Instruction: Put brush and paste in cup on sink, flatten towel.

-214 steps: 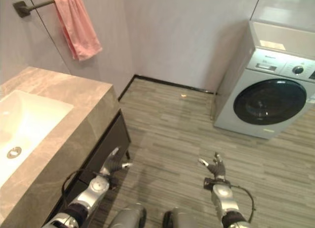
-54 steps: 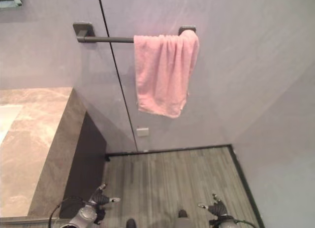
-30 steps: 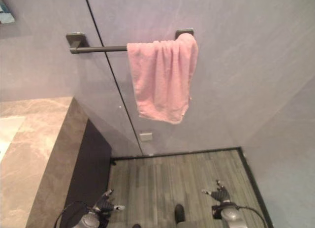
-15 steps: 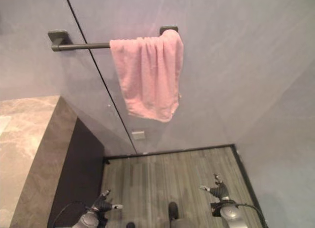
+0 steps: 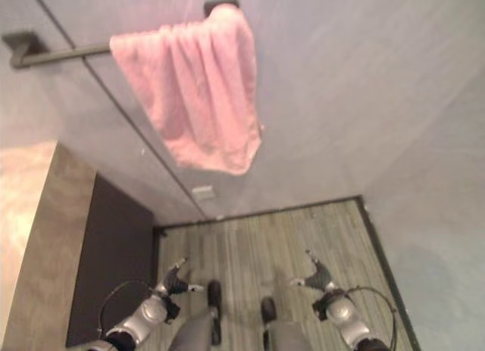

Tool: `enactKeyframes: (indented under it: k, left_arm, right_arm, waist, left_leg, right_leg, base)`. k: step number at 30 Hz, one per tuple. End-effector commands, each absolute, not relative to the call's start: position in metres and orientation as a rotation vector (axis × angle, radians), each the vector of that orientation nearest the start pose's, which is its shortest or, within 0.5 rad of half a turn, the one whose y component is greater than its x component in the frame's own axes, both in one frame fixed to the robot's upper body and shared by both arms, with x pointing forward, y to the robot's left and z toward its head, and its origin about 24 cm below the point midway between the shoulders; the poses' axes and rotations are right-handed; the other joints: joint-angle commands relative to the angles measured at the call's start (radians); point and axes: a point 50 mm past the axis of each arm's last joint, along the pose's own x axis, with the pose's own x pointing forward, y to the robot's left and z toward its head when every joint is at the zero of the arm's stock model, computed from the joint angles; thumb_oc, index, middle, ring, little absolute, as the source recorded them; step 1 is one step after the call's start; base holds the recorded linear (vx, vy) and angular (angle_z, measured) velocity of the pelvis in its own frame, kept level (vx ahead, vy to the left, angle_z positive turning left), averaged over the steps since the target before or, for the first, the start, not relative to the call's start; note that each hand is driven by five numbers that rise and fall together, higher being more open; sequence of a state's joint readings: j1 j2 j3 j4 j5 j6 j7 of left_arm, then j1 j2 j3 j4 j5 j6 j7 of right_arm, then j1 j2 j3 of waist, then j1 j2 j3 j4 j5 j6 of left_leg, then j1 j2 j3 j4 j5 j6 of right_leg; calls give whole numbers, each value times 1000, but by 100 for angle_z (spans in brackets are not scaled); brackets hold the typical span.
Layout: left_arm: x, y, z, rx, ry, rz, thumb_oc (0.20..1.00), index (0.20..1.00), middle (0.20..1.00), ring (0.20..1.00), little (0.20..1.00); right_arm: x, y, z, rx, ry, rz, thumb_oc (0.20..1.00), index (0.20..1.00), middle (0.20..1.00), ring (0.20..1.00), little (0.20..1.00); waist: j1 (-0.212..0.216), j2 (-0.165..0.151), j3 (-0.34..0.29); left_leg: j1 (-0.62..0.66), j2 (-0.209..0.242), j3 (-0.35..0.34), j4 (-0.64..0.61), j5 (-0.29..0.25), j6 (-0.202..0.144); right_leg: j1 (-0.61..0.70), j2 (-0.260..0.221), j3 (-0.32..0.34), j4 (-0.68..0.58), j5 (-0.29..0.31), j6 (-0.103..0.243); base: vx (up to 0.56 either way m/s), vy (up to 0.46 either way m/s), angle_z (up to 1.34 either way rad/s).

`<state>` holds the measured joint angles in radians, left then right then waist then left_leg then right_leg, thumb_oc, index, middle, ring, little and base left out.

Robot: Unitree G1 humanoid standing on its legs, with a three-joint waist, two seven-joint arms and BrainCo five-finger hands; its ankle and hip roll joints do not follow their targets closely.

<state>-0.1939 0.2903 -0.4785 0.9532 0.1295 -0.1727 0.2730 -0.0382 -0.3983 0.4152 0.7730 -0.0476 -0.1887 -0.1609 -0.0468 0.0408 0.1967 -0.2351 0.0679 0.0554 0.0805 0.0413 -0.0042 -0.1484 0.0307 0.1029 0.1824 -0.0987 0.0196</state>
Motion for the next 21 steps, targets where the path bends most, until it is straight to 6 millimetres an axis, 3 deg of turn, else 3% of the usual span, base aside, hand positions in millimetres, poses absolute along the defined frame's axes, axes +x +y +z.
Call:
enactKeyframes:
  k: [1,2,3,6,8,9,10,12,17,21]
  left_arm:
    - [225,213,-84,759,469,-101,1000,1000,1000,1000,1000]
    - [225,213,-84,759,469,-101,1000,1000,1000,1000,1000]
    - [224,215,-83,758,466,-100,1000,1000,1000,1000,1000]
    - [220,216,-88,781,495,-123,1000,1000,1000,1000,1000]
    - [215,220,-93,788,532,-113,1000,1000,1000,1000,1000]
    - [212,220,-97,779,556,-95,1000,1000,1000,1000,1000]
    - [212,219,-97,774,551,-95,1000,1000,1000,1000,1000]
    - [207,216,-99,788,545,-132,1000,1000,1000,1000,1000]
    - [189,222,-105,728,597,-116,1000,1000,1000,1000,1000]
    - [187,227,-104,720,597,-85,1000,1000,1000,1000,1000]
  right_arm:
    - [200,-194,-87,-548,483,194,1000,1000,1000,1000,1000]
    - [200,-194,-87,-548,483,194,1000,1000,1000,1000,1000]
    - [203,-190,-83,-534,459,203,1000,1000,1000,1000,1000]
    - [203,-188,-82,-535,451,216,1000,1000,1000,1000,1000]
    - [203,-188,-83,-523,457,203,1000,1000,1000,1000,1000]
    - [206,-187,-82,-537,446,201,1000,1000,1000,1000,1000]
    - [207,-189,-80,-547,439,196,1000,1000,1000,1000,1000]
    - [204,-196,-81,-512,460,160,1000,1000,1000,1000,1000]
    - [198,-233,-86,-458,544,-12,1000,1000,1000,1000,1000]
    - [195,-243,-87,-442,562,-75,1000,1000,1000,1000,1000]
  waist:
    - [4,-62,-35]
    - [4,-62,-35]
    - [-8,-58,-23]
    - [-28,-50,-15]
    - [-26,-54,-20]
    - [-31,-70,-12]
    - [-36,-80,-2]
    - [-31,-93,-20]
    - [-11,-81,-71]
    - [-5,-76,-80]
  left_leg:
    - [-55,-19,39,90,-18,-6]
    - [-55,-19,40,90,-18,-6]
    - [-14,-32,31,67,-29,16]
    - [33,-52,9,28,-40,29]
    - [61,-51,16,15,-53,22]
    - [103,-58,3,15,-85,10]
    - [115,-57,-14,42,-106,3]
    - [124,-58,-29,43,-104,-7]
    - [159,-23,-69,-1,-81,-42]
    - [169,-9,-82,-14,-73,-52]
  right_leg:
    - [72,-184,10,88,87,136]
    - [72,-185,10,89,87,136]
    - [26,-174,23,196,169,125]
    - [-34,-87,47,242,132,118]
    - [-41,-107,-5,129,100,118]
    - [-88,-131,-14,-79,151,138]
    - [-105,-156,-28,-121,176,151]
    - [-59,-154,-31,-139,178,142]
    - [24,-134,-68,-182,157,117]
    - [46,-124,-83,-194,146,109]
  base:
    - [129,205,-61]
    - [104,201,-33]
    - [124,251,-16]
    - [180,232,12]
    - [290,60,22]
    - [407,-133,2]
    - [352,-171,-4]
    - [179,-185,35]
    - [163,-169,82]
    - [77,-99,4]
